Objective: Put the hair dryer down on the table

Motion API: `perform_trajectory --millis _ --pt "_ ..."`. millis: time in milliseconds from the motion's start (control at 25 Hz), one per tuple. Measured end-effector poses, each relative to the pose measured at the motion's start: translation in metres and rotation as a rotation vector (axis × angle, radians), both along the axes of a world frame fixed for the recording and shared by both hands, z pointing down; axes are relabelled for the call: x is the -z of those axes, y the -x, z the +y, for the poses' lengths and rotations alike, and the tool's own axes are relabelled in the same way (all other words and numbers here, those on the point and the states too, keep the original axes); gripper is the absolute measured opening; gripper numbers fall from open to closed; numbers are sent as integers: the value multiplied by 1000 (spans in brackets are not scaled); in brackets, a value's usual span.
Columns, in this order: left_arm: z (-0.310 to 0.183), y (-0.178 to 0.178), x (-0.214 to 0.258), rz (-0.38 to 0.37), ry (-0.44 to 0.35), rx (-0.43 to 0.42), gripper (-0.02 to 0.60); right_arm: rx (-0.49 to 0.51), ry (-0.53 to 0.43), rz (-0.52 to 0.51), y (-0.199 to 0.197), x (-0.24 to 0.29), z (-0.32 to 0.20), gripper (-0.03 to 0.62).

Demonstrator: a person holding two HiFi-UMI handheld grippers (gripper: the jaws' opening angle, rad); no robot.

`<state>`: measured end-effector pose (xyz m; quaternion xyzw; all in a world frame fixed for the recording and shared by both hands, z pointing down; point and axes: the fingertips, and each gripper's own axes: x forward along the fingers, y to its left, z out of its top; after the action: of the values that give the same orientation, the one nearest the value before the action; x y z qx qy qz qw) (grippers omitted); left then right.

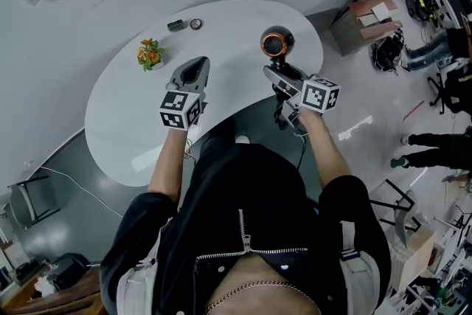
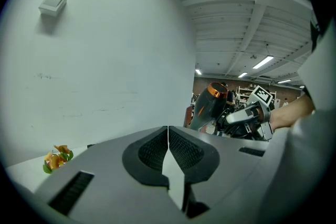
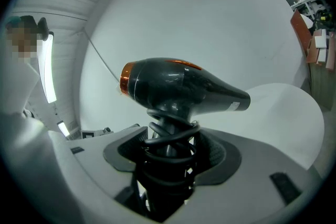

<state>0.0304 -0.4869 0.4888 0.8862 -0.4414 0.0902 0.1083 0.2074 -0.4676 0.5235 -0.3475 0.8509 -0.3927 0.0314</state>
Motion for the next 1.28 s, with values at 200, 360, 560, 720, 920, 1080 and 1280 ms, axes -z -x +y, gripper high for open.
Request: perform_trajectory --millis 200,360,560,720,920,1080,1280 --pt "-8 3 -12 3 30 -5 23 -24 33 103 -3 -25 -5 274" --pt "-11 6 -19 8 51 -1 23 -22 78 177 -4 -48 -3 273" --pt "-19 17 -28 20 70 17 23 -9 105 274 2 -68 -15 273" --pt "-23 28 -33 27 85 43 23 18 131 397 3 -88 -32 273" --pt "-27 48 -37 20 92 80 23 69 141 554 7 -110 -55 273" --pt "-30 69 -44 25 106 122 23 102 146 695 14 -130 -77 273" --pt "-29 86 -51 32 123 157 23 168 134 877 22 -152 -97 273"
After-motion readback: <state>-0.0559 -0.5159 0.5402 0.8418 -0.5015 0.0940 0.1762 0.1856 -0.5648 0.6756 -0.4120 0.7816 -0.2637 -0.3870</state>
